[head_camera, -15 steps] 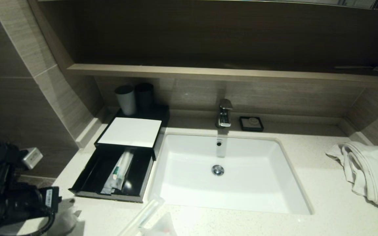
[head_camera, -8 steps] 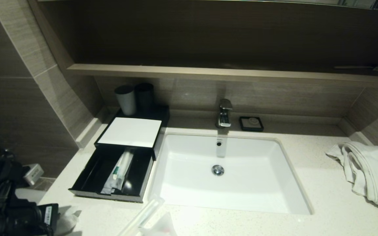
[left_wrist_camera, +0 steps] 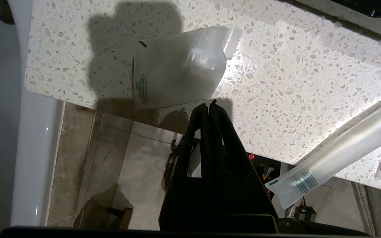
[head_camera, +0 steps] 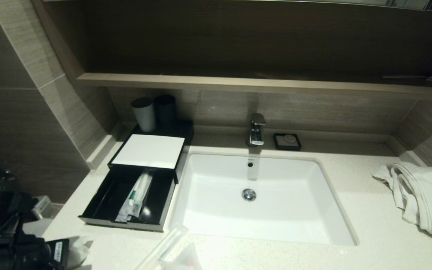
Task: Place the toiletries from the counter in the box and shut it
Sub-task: Pick up the bathroom toiletry
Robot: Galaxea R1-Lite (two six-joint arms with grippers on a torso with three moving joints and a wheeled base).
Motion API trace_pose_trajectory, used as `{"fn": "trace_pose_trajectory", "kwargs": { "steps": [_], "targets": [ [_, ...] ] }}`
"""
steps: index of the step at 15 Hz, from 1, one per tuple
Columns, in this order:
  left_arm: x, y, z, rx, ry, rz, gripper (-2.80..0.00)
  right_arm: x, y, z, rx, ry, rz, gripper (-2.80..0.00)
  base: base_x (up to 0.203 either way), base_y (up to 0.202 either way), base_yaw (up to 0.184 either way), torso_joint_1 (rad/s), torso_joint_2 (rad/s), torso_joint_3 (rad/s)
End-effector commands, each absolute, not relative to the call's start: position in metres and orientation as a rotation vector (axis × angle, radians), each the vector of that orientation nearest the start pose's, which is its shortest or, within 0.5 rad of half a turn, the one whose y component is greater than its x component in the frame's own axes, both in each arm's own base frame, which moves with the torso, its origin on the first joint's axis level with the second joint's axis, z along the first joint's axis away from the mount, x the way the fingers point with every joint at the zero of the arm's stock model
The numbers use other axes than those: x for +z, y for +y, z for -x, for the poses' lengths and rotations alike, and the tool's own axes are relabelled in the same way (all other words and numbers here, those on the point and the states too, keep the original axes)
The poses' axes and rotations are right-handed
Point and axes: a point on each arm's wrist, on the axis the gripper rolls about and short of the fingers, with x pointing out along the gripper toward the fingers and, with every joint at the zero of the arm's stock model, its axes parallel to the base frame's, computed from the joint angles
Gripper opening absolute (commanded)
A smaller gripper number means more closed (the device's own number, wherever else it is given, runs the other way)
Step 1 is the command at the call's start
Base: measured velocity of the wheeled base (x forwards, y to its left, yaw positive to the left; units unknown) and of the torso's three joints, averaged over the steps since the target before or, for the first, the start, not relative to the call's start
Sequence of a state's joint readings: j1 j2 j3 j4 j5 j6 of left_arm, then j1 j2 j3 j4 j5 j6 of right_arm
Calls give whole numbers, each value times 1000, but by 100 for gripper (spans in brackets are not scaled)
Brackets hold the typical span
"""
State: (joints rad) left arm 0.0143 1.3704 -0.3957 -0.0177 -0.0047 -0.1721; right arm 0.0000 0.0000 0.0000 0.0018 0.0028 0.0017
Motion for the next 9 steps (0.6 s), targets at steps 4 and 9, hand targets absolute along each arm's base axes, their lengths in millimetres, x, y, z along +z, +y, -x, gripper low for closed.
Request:
{"fn": "trace_pose_trajectory", "kwargs": {
  "steps": [4, 9],
  "targets": [
    [107, 2, -160, 90, 962, 168, 0, 75, 0, 23, 3, 2, -2, -280, 0, 0, 0, 0, 0, 0],
    [107, 2, -161, 89, 962, 166, 0, 75, 0, 23, 3, 2, -2, -280, 0, 0, 0, 0, 0, 0]
  ]
}}
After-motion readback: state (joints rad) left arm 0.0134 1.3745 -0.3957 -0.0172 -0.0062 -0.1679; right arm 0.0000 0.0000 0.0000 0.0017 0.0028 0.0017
